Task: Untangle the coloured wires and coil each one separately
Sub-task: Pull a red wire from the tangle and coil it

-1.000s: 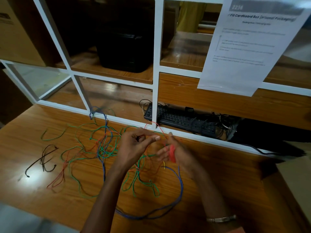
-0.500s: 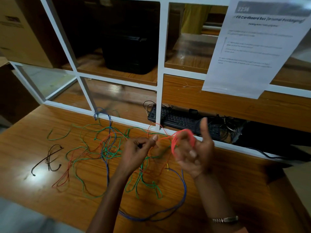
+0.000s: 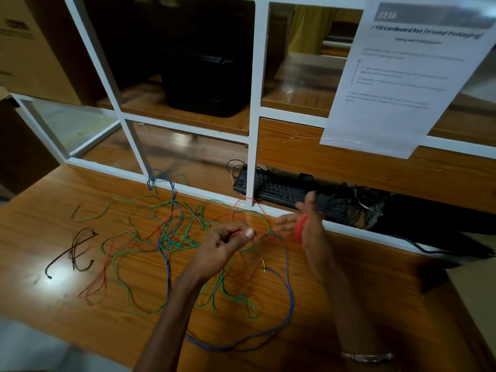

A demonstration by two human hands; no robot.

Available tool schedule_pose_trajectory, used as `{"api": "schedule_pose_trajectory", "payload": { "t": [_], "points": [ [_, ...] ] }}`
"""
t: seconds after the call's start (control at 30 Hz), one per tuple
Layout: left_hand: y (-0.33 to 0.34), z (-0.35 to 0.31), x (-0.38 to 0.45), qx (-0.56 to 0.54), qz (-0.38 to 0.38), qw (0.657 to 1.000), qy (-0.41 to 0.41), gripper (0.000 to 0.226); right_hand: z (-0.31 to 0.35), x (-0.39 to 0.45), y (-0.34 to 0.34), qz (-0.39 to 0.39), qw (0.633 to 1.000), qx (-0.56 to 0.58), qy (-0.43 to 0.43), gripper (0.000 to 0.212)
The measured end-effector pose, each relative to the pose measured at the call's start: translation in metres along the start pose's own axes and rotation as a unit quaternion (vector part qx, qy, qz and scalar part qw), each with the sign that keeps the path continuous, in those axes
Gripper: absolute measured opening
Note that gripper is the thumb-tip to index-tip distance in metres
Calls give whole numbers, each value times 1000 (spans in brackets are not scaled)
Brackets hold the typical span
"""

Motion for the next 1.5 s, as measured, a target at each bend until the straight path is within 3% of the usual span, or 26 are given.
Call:
{"api": "schedule_pose_trajectory", "payload": {
  "t": [0.07, 0.13, 0.3, 0.43, 0.57, 0.73, 0.83, 1.03, 1.17, 1.27, 1.4, 1.5],
  "points": [
    [-5, -1, 5, 0, -53, 998, 17, 32, -9, 5, 14, 54, 995, -42, 74, 135],
    [-8, -2, 8, 11, -90, 996, 27, 30, -17, 1, 30, 132, 980, -90, 121, 135],
    [-17, -1, 9, 44, -156, 987, -3, 6, -24, -29, 46, 297, 926, -200, 120, 122],
    [-19, 1, 6, 45, -144, 988, -13, 3, -16, -37, 50, 499, 853, -68, 138, 125],
    [-13, 8, 2, 46, -67, 997, -3, 18, -2, -40, 42, 561, 812, 119, 109, 117],
    [-7, 13, -1, 43, -35, 998, -19, 36, 17, -32, 22, 509, 793, 335, 30, 93],
    [-3, 14, 0, 51, -29, 998, -30, 37, 20, -27, 4, 450, 780, 435, 3, 98],
    [14, 15, -1, 79, 56, 993, -61, 34, 17, -25, -10, 216, 848, 481, -55, 106],
    [16, 9, -4, 112, 112, 985, -62, 33, 15, -20, -9, 69, 945, 314, -62, 94],
    [13, 5, -4, 140, 110, 984, -27, 39, 11, -18, 3, 30, 992, 116, -32, 75],
    [6, -4, -1, 172, 25, 985, 1, 19, -1, -24, 21, 43, 988, -147, 30, 84],
    [-4, -8, -1, 181, -20, 983, 9, 11, -13, -32, 29, 136, 969, -193, 80, 81]
  ]
}}
Point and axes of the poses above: each hand's wrist, its own x-axis towards the middle knuckle, its own y-axis out of the palm, z = x × y, the point moved 3 cm from there along x, towards the middle knuckle, and after that the axes turned 13 degrees about y, right-handed, at the moved point
